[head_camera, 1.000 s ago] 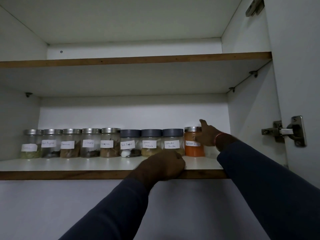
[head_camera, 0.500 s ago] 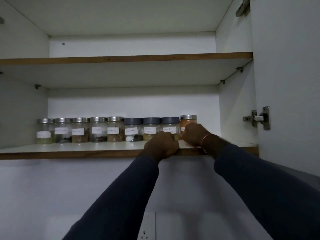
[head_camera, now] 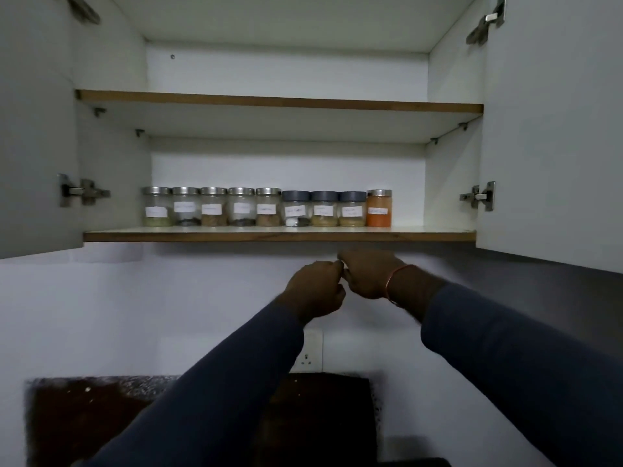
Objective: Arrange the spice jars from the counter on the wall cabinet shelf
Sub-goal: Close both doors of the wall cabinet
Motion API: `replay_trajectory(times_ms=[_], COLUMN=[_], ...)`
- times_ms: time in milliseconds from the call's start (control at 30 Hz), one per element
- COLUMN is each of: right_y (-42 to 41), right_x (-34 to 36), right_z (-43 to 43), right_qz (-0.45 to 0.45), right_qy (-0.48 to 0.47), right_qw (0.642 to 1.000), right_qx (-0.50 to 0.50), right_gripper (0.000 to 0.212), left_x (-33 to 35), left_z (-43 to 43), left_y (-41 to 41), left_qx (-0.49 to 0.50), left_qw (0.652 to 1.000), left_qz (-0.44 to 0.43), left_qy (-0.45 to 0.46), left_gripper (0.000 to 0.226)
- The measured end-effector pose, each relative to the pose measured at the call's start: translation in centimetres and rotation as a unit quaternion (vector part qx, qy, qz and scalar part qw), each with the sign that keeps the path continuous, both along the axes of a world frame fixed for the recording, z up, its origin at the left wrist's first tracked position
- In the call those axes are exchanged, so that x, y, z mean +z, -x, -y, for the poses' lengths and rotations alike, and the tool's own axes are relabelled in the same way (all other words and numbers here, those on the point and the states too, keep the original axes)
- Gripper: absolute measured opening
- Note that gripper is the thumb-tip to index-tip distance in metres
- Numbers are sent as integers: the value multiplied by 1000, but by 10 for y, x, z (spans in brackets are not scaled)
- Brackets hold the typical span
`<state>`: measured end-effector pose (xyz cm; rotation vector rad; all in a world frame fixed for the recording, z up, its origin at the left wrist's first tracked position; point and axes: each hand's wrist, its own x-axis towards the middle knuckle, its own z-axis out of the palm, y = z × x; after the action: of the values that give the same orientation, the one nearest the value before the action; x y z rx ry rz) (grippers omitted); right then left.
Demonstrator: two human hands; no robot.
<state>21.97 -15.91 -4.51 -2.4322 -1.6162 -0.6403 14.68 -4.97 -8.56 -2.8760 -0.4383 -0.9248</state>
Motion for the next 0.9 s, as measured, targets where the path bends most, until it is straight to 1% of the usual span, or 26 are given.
replay_trajectory(times_ms=[67,133,200,300,433,533,600,700,767,833,900], right_y=[31,55,75,103,140,171,195,234,264,300,337], right_x=[-9,-11,-4,14,28,37,43,50,55,63,73], right_z=[4,7,8,7,1,-7,-11,-24,-36,-48,-57], right_qz=[27,38,39,62,72,80,74,75,79,73,66], right_qy=[43,57,40,3,-25,-35,-61,-86,-97,-112,-132], right_qw=[998,997,998,998,994,990,984,975,966,954,940], right_qx=[-25,-32,-13,27,78,110,148,192,225,268,307], right_gripper=[34,37,33,23,31,39,40,41,42,44,48], left_x=[-8,-8,2,21,43,57,64,72,78,86,92], left_z=[4,8,12,16,13,10,11,14,14,11,9], left_y=[29,54,77,116,171,213,242,289,324,363,405], left_qx=[2,6,11,17,48,113,153,216,266,318,368], left_qw=[1000,1000,999,999,997,990,984,967,949,928,907], left_qz=[-15,-20,-20,-15,1,-5,14,32,38,55,71], left_qy=[-13,-21,-30,-48,-62,-81,-95,-132,-165,-185,-193], left_gripper=[31,26,22,22,31,35,34,34,34,41,53])
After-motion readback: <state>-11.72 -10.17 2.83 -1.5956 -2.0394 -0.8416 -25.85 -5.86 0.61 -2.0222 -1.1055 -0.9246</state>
